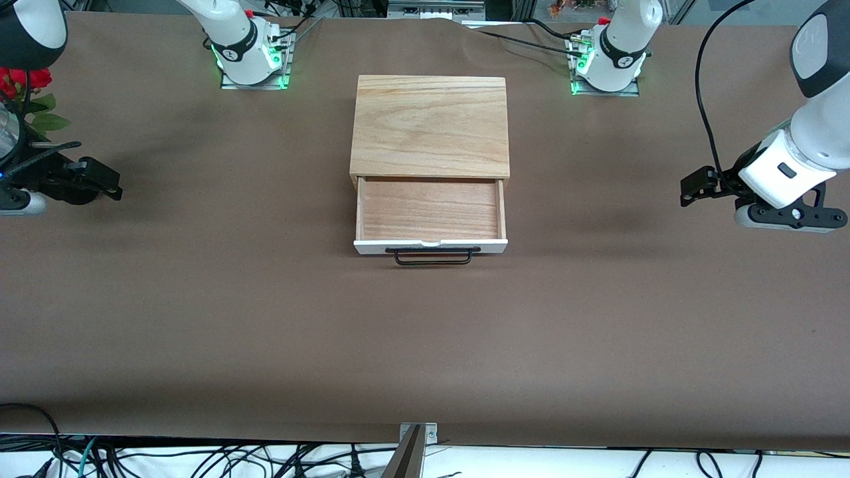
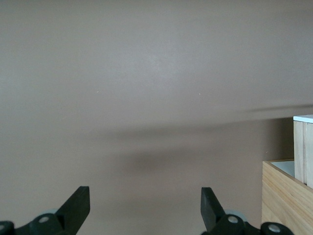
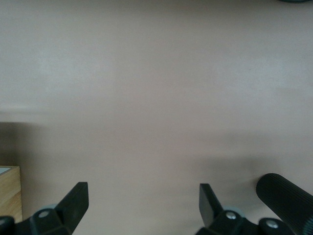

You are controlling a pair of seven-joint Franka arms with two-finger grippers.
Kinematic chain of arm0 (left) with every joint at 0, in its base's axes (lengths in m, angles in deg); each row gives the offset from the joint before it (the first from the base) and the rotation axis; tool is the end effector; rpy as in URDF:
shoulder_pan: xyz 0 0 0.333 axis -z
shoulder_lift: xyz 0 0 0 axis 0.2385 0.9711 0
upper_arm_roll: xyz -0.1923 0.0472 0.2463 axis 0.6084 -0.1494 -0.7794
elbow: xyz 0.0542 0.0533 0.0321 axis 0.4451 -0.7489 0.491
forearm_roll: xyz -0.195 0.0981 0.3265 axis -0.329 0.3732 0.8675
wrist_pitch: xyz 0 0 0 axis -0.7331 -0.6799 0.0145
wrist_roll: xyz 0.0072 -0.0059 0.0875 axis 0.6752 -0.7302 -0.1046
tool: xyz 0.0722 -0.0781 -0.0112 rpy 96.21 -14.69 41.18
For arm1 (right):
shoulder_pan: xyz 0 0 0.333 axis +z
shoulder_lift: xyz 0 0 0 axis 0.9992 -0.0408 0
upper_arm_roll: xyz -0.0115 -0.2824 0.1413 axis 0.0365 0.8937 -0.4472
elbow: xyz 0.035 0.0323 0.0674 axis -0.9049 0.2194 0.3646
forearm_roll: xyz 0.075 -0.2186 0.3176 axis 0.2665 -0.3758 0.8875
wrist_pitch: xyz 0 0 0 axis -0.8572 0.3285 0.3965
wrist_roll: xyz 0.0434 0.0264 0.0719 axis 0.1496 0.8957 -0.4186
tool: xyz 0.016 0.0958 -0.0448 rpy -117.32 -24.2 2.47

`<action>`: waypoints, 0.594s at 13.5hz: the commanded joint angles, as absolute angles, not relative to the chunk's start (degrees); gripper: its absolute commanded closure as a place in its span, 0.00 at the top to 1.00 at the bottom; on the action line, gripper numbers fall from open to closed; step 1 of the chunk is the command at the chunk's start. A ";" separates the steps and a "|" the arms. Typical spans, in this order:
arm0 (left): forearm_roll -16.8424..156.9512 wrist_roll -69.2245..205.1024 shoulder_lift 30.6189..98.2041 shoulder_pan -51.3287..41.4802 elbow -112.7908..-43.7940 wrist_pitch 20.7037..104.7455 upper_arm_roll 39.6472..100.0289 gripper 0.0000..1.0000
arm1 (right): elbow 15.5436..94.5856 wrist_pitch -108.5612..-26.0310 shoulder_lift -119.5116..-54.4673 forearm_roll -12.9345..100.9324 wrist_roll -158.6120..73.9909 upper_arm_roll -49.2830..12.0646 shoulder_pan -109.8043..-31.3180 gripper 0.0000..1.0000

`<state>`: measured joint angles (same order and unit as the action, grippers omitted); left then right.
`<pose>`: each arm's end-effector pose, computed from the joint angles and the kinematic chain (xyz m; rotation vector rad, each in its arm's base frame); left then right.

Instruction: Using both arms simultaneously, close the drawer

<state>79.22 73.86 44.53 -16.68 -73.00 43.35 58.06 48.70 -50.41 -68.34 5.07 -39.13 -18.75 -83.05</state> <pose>0.5884 -0.0338 0.5436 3.1331 -0.0834 -0.0667 0.5907 -0.0085 0.5689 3.0983 0.0392 0.0310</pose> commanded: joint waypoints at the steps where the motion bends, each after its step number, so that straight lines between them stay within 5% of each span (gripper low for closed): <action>1: 80.10 73.07 43.36 -16.88 -73.85 43.91 58.72 1.00 | 48.59 -49.85 -68.18 4.25 -38.60 -19.22 -83.26 1.00; 8: 80.10 73.16 43.80 -17.40 -73.24 43.65 58.63 1.00 | 48.59 -49.85 -68.18 4.25 -38.51 -19.22 -83.26 1.00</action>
